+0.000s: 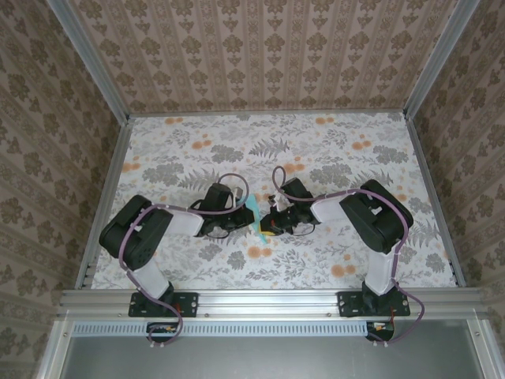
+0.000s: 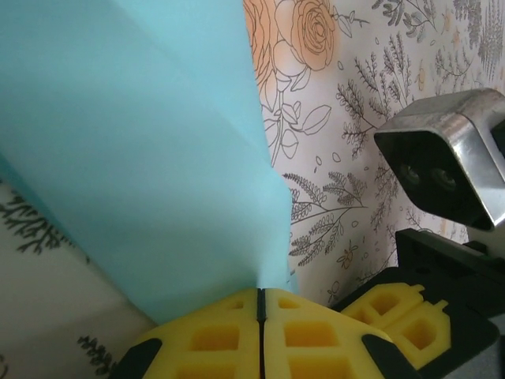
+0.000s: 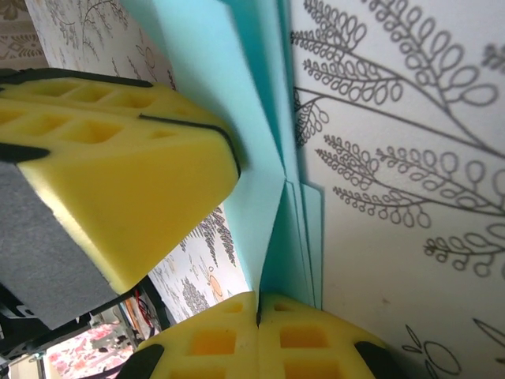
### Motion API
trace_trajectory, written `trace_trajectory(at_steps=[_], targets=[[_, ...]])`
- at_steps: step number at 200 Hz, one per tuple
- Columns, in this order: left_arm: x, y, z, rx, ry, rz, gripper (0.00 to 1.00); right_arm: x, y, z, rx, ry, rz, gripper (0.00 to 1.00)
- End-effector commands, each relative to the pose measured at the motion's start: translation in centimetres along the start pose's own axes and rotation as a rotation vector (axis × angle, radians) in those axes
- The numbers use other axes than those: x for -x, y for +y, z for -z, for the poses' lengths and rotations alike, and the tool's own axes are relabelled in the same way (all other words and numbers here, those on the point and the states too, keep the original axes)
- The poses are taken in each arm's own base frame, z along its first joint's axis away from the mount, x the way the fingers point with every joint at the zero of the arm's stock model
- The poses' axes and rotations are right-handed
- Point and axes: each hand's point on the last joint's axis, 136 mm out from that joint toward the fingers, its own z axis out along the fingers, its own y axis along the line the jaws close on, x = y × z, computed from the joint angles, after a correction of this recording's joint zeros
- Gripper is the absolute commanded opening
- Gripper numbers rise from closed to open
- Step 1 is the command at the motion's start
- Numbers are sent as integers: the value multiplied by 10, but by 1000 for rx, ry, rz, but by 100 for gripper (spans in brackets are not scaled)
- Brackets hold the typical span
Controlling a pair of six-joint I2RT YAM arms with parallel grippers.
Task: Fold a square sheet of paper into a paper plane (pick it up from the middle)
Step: Fold the wing for the fifth time at the center of the table.
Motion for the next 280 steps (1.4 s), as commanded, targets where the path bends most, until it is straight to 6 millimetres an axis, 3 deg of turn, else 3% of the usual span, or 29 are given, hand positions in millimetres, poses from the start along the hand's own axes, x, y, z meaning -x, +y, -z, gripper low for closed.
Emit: trace_trajectory(at_steps=[1,54,95,127,170,185,221,280], targets=[[-7,15,-8,72,40,47,5,-14,-24,1,-87,49,-68,4],[-13,27,-8,133,59,75,4,-28,-16,13,-84,70,-45,13],[-13,28,-8,139,61,76,4,-43,-26,10,-107,100,-55,7],[-13,30,-9,146,62,81,4,-43,-40,8,-162,102,-75,5],[-16,34,-9,176,80,92,4,-27,-6,34,-158,-12,20,19],[-16,36,-9,196,90,104,3,-20,1,39,-164,-51,46,19],[-19,37,-10,217,109,117,3,-16,18,30,-187,-41,121,11],[-20,37,-11,238,123,125,3,-14,4,8,-304,14,141,4]])
